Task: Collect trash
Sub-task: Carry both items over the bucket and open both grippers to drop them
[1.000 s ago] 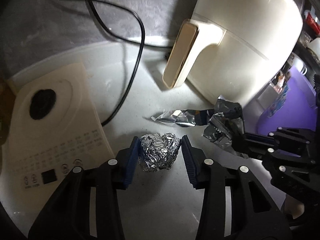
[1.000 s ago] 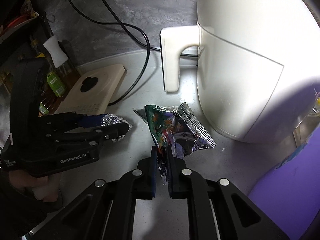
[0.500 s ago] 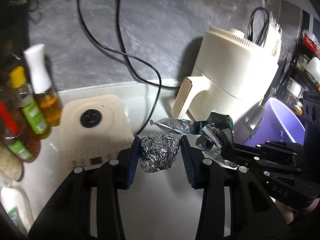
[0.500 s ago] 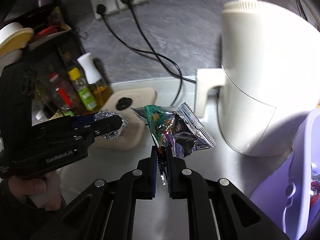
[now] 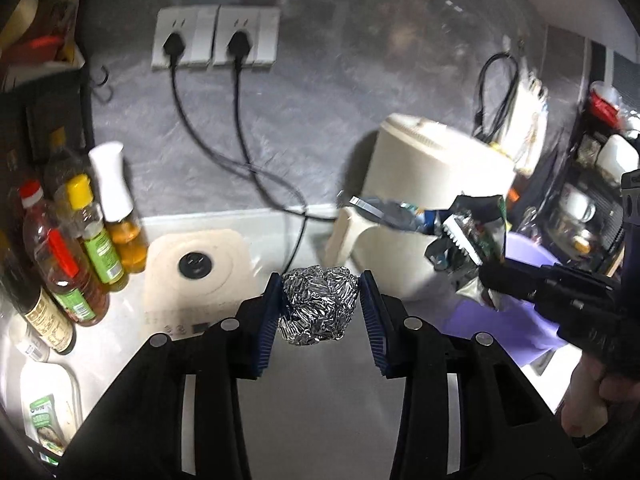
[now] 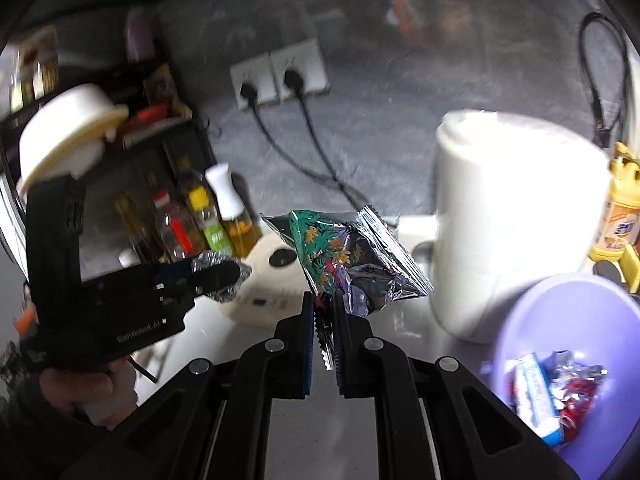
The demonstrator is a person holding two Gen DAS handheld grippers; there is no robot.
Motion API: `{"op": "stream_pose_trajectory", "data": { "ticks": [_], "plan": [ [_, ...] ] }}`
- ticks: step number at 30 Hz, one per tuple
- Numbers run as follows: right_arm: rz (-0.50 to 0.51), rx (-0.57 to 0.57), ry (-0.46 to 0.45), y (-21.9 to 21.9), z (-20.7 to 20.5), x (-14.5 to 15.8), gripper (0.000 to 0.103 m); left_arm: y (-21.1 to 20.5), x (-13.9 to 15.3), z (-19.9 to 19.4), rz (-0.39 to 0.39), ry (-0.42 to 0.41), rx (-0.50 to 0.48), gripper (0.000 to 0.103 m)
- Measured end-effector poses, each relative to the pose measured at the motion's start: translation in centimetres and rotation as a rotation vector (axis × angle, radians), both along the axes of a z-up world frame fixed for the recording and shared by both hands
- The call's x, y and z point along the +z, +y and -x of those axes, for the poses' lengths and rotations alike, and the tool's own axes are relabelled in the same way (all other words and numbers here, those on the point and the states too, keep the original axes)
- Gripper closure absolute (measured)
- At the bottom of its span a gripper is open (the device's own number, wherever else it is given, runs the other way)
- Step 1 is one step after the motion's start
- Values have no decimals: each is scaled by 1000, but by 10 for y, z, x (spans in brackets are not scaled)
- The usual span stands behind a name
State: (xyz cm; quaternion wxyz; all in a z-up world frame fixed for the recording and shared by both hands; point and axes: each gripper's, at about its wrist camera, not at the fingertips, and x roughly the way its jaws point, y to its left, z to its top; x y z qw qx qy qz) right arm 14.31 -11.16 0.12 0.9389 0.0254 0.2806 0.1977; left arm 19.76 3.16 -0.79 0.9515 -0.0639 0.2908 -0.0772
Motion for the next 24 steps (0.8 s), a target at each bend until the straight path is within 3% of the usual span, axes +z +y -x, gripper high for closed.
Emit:
{"op": "stream_pose_trajectory", "data": {
  "ticks": [9,24],
  "plan": [
    [-33,-107,-78,-76,22,40,93,-60,28,-8,31,-72,-89,63],
    [-35,-219,-57,-190,52,36,93,-159,39,-15,27,-89,-183,62]
  ]
}}
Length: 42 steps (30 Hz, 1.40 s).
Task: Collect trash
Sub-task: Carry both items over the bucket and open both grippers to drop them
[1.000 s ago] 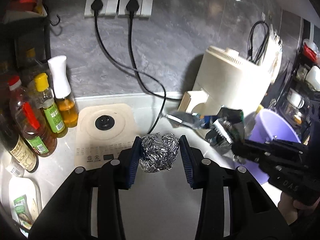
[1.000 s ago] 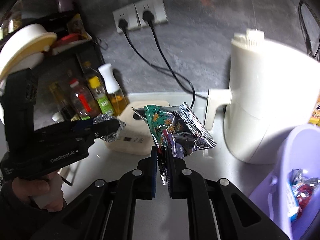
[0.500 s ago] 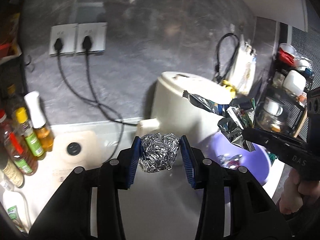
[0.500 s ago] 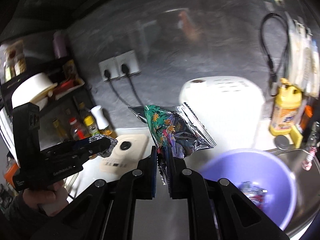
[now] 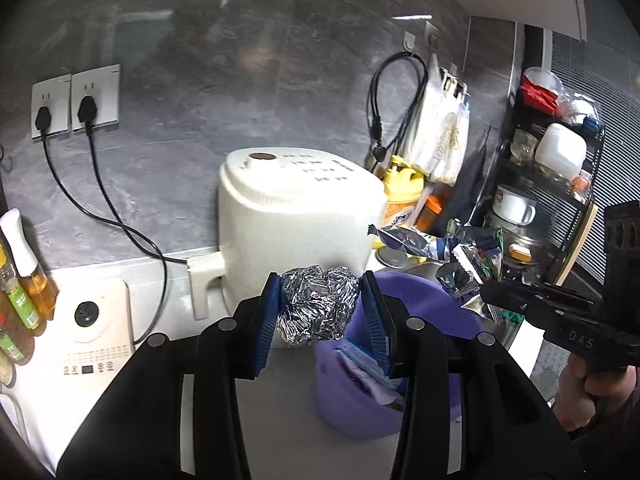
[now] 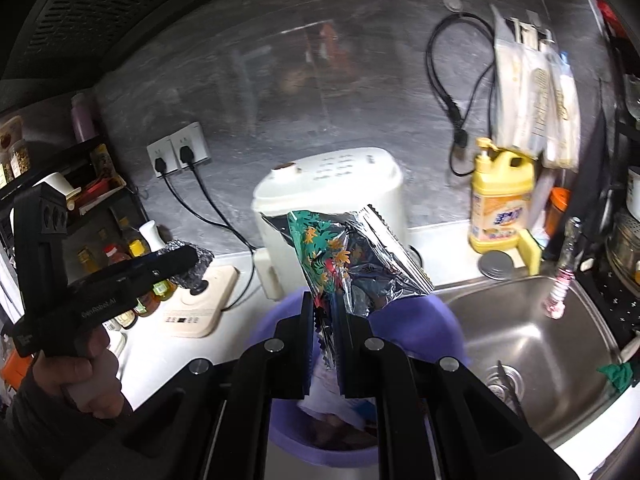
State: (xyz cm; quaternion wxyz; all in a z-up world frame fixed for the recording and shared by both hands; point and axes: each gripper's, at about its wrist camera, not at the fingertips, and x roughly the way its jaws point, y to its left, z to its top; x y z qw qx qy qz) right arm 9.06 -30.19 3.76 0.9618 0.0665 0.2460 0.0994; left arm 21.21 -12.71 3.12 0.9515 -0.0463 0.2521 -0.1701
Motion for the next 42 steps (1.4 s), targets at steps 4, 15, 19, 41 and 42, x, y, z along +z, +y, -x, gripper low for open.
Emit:
{"op": "stream_pose_trajectory", "data": {
  "ticks": [4,15,19,41,42],
  "plan": [
    [-15,28,23,-15,3,-7,80,-15,-2,1,-9,10,-1,62],
    [-44,-20,-16,-68,13,-7,30,-54,-5,-2,-24,34,0,61],
    [-52,-39,-16,-91,15,-7,29,-72,-7,-9,-27,41,-7,61],
    [-124,68,37,-162,4,-27,14,-82,-10,11,9,129,230,6],
    [-126,75,34,-160,3,-27,12,-79,-8,15,1,128,239,6]
  ]
}}
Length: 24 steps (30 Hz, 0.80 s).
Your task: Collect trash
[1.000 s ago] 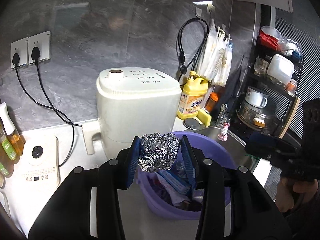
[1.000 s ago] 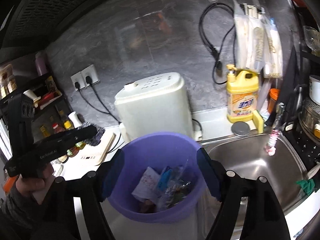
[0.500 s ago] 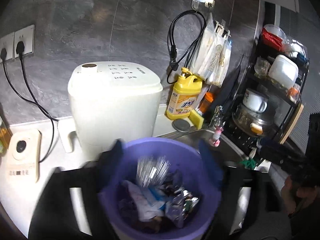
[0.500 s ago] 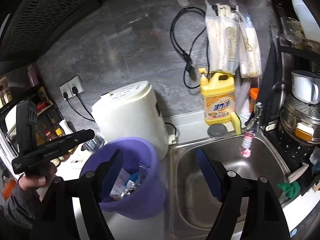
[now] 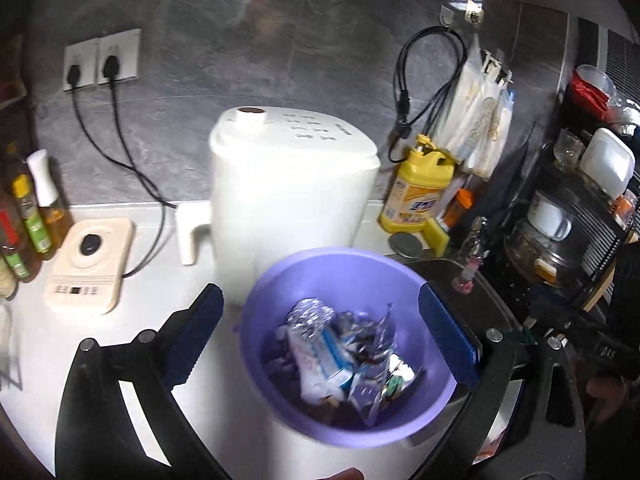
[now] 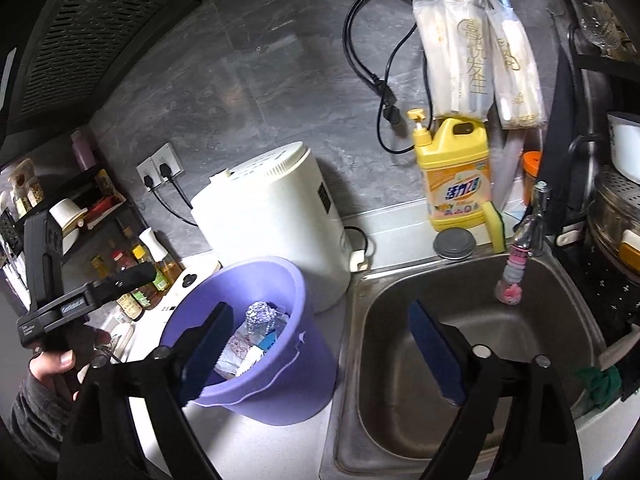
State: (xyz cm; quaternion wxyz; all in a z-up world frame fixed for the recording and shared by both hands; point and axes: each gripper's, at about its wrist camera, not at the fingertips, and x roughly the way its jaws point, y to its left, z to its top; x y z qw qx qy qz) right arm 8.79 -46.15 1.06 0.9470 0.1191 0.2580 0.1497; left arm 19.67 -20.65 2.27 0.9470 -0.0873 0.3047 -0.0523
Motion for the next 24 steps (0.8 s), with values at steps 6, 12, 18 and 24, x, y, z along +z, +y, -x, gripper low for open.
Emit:
{"op": "stream_pose_trajectory", "data": {
  "ticks": [6,12,18,24],
  "plan": [
    [-13,24,-12,17,2,8,8,18,9,20,9,-10,32,6],
    [17,24,-24,41,11,19,8,43,19,43,-7,-29,43,6],
    [15,9,-17,77,32,25,8,78,24,73,19,-20,38,6],
    [37,-5,-19,115,55,26,8,108,25,106,-7,-23,38,6]
  ]
}}
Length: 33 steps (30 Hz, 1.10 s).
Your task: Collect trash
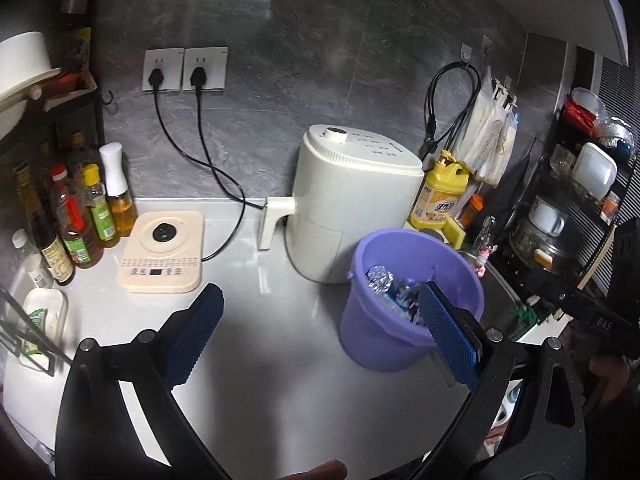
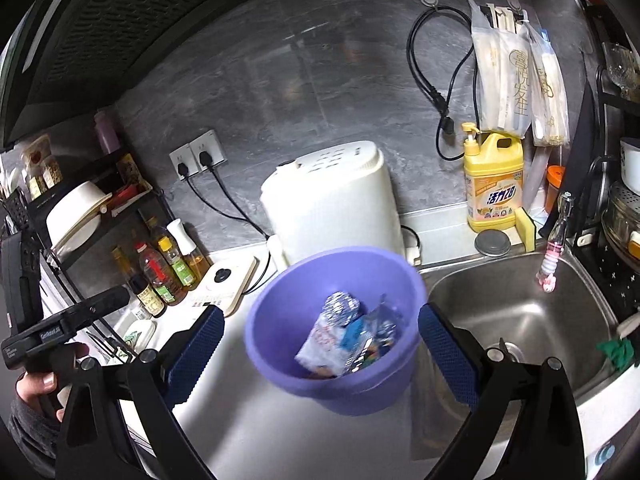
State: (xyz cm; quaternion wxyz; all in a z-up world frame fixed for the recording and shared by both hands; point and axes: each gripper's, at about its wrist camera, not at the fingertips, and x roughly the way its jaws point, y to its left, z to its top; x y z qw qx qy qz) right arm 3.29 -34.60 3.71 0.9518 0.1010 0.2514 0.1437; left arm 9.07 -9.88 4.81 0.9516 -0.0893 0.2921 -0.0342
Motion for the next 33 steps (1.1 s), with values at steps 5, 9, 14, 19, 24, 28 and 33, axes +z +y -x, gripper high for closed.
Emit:
{"op": "stream_pose_trajectory", "data": {
  "ticks": [5,9,14,19,24,28,33],
  "plan": [
    [20,8,-11,32,23,3,8,17,3,28,-17,-25,17,6],
    [55,21,-33,58,43,6,8,28,4,50,-22,-36,26,6],
    [69,41,-43,84,65,4,8,42,4,80,-34,-53,37,6],
    [79,66,-57,105,82,-1,8,59,1,106,-24,-74,64,6],
    [99,97,-62,125,98,-3,8,74,-1,123,1,-75,93,6],
    [90,107,-61,137,105,-4,8,84,-1,135,-5,-76,110,6],
    [86,112,-57,149,110,-6,8,94,0,144,-10,-79,119,6]
  ]
}}
